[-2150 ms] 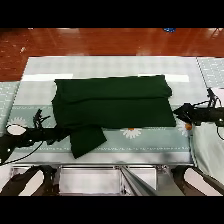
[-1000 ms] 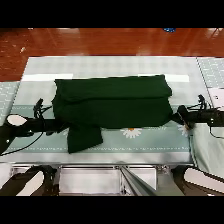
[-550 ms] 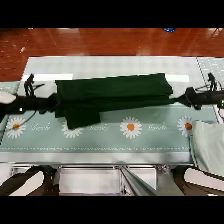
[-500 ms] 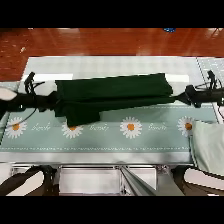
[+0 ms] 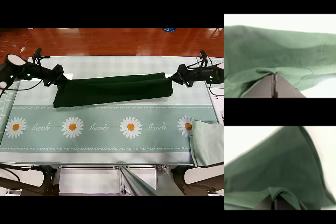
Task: Fold the shirts.
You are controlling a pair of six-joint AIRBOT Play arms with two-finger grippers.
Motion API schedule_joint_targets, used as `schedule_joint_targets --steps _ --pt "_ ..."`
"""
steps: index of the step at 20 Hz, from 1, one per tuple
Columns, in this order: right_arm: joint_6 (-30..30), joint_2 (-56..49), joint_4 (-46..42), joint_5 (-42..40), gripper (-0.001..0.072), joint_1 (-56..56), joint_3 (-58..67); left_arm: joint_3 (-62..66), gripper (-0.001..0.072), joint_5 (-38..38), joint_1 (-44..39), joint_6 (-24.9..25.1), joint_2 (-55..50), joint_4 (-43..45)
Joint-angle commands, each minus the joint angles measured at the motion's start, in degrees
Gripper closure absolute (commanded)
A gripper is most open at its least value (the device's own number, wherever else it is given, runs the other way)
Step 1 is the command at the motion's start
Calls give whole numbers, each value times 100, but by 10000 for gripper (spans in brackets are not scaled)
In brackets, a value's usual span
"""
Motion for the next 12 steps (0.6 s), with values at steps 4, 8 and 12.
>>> schedule_joint_targets --steps 4,8,12 --pt "39 -881 170 -111 684 85 796 787 685 -160 -9 -79 -955 -11" --pt "37 -1032 190 -319 295 186 828 892 204 -225 81 -63 -1056 85" --pt "85 -730 -273 402 295 -400 1351 1853 205 -1276 949 -407 -787 522"
